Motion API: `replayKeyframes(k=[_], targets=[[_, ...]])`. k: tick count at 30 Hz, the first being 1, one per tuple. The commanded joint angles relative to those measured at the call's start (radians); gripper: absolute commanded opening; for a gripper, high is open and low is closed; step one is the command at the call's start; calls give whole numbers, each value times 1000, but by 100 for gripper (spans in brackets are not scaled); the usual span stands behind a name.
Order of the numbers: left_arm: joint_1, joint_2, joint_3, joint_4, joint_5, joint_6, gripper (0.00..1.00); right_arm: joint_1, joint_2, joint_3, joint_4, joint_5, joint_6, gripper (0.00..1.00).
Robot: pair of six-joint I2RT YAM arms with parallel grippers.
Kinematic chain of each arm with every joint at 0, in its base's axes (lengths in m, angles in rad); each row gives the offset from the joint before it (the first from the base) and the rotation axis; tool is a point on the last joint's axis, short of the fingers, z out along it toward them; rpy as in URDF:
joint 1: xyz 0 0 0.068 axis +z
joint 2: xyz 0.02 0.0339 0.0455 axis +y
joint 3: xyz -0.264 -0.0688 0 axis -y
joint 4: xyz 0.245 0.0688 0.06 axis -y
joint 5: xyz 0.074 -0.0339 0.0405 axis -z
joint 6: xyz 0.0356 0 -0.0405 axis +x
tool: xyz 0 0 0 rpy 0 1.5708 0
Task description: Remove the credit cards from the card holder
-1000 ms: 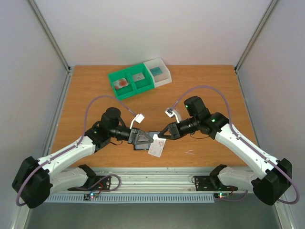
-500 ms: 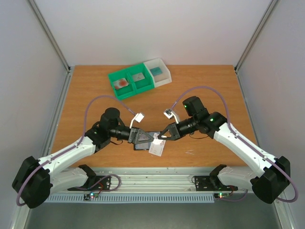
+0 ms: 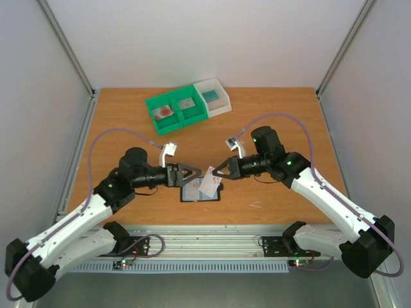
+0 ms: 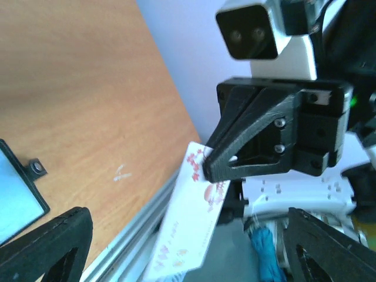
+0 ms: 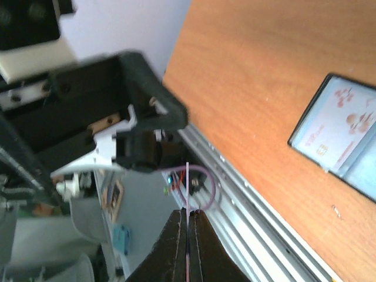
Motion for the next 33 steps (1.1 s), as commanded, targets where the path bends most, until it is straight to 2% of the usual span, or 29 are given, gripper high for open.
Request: replayKeyframes(k=[1,8,14,18,21,26,33], targets=[[-2,-99,32,-80,-253,-79,90,-18,-10,6,178,117,200,1],[-3,-145,21,-61,-332,-200,89,-19,5,-45,478,209,448,1],[-2,-100,-32,137,-288,-288,82,-19,33,-96,654,287,549,1],[-3,-52,-74,284,-269,-373,70,-19,36,-141,767,311,634,1],[-2,-18,-90,379,-255,-430,57,-20,33,-159,785,323,649,1],[-2,23,-67,407,-222,-441,47,-19,29,-165,788,329,660,1],[-3,22,-78,420,-224,-460,15,-19,21,-172,779,326,663,1]])
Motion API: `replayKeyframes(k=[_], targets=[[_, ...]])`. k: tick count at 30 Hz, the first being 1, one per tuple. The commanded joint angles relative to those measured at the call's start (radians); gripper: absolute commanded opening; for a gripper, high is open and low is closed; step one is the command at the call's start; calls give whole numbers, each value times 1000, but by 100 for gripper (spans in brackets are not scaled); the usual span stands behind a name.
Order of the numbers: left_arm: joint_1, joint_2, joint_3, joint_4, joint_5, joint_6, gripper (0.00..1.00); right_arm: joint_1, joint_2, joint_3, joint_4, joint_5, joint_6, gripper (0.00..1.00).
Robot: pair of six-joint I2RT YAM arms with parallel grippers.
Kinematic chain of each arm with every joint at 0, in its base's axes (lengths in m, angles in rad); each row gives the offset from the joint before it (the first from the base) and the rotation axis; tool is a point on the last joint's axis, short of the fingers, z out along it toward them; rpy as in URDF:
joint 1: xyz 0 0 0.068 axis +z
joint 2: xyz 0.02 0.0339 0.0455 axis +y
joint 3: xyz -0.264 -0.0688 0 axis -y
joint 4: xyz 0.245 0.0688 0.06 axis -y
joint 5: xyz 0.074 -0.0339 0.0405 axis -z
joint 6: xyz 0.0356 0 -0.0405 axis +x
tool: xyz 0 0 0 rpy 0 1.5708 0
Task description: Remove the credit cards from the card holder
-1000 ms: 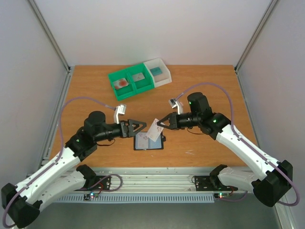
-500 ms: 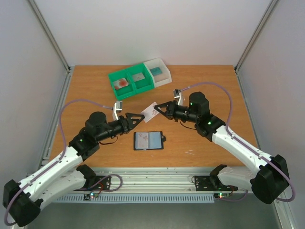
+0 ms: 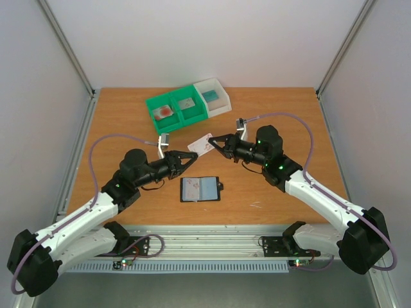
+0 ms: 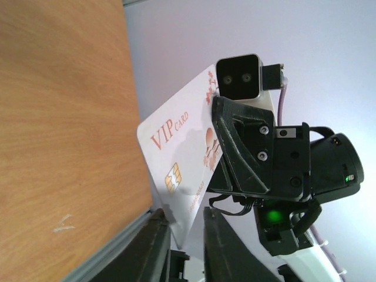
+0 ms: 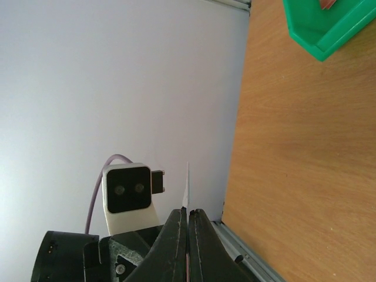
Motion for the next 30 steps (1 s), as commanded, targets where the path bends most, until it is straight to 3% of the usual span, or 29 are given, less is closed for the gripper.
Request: replayKeyframes(k=[1,4,7,10,17,25,30], targets=[[-3,-8,-1,93,4,-12,11,-4,-14,-11,28,13,13,1],[-2,-14,-2,89,0,-10,1,-4,-14,-14,29,12,13,1],[-3,-12,9,58,-4,4,0,-4,-10,-18,24,12,7,1],[-3,-5,18,28,-4,32,0,-4,-6,-17,8,4,-13,8],[13,-1,35,-79,-33,127,0,-4,-48,-17,-142,22,-150,42],[107,39,121,-262,-23,254,0,-4,-132,-32,-350,56,-298,98],[184,97,198,-395,-42,339,1,-4,-188,-37,-463,79,-369,98]])
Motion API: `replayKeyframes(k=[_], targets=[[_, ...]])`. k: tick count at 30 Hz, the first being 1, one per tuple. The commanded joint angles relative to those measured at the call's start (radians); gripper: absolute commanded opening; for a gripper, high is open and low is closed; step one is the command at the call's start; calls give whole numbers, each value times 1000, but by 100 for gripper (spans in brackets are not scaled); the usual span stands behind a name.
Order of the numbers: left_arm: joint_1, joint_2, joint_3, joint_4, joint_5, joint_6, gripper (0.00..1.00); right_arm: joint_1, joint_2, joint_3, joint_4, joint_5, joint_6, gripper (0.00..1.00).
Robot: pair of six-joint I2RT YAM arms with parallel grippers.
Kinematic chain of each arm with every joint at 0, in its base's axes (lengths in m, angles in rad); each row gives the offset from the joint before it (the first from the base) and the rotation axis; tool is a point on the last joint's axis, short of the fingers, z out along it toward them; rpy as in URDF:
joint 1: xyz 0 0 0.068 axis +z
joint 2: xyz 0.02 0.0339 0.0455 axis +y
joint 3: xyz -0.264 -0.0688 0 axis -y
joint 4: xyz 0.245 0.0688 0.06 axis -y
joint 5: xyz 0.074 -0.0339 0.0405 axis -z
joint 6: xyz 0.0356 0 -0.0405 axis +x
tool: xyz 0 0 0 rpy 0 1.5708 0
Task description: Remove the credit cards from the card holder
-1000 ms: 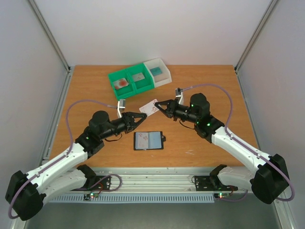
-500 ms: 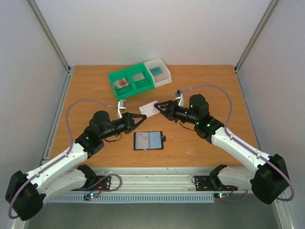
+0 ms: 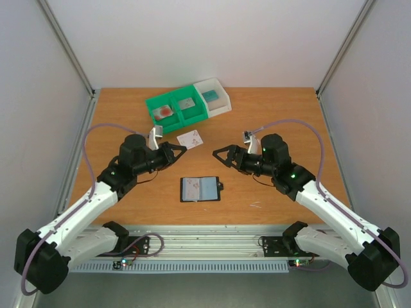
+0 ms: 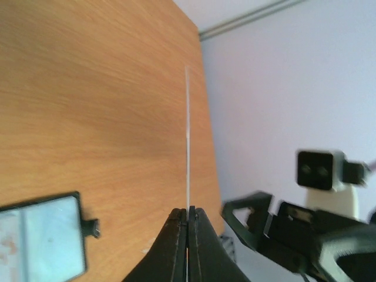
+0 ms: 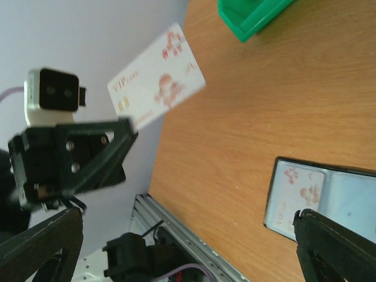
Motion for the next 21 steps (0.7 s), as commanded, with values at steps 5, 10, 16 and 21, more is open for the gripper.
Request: replayKeyframes(k=[5,10,16,21], targets=[[118,167,196,-221,-75,228,0,-3,-85,-13,-170,36,-122,99],[183,332,242,-162,-38,241,1,-3,-81,9,-216,43,-157,99],[241,537,365,-151,-67,279,0,-3,-46,25,-229,13,-161,98],[273,704,516,-196,-82,303,0,-2,-48,22,-241,11,-160,98]])
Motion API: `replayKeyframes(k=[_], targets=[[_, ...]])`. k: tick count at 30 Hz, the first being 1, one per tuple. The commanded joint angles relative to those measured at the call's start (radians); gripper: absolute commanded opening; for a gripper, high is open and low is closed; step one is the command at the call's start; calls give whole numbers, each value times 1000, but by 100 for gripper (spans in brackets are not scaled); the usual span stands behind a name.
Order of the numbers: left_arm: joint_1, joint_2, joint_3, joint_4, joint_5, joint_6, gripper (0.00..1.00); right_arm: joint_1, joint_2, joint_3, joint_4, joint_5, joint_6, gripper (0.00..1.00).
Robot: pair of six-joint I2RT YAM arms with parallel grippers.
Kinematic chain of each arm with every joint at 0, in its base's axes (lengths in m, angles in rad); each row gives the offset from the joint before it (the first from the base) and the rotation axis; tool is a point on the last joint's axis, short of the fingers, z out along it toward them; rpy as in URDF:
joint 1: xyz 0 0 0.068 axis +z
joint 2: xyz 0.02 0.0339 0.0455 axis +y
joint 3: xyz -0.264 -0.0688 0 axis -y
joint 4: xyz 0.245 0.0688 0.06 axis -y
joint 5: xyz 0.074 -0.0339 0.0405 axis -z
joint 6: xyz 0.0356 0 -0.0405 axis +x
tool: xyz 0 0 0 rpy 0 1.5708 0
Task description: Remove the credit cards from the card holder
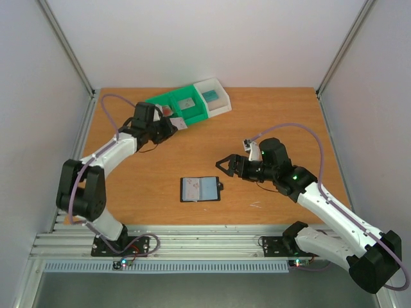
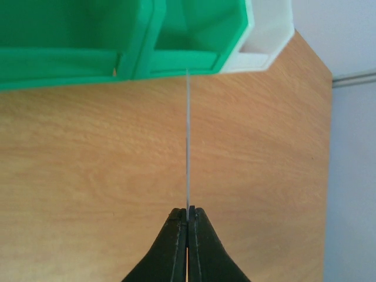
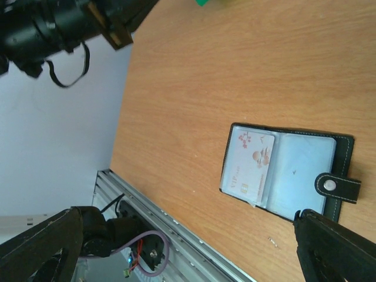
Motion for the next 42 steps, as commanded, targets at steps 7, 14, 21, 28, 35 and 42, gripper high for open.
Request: replayKeyframes(k=[7,14,21,28,35,42], targets=[[40,263,327,-72,-86,78,0,-2,-12,24,-38,2,-14,99],[44,423,547,-155,-101,101,0,-2,-7,31,-43,18,-10,98],[43,574,733,-221,-116,95,0,-2,10,34,-44,26,-9,99],[45,677,868,-264,-134,95,0,-2,30,36,-37,33,-6,98],[45,751,979,-305,-147,87,2,-2,51,49,-39,34,-15,98],[45,787,995,-305,-160,82,2,-2,43,48,-56,48,-24,98]])
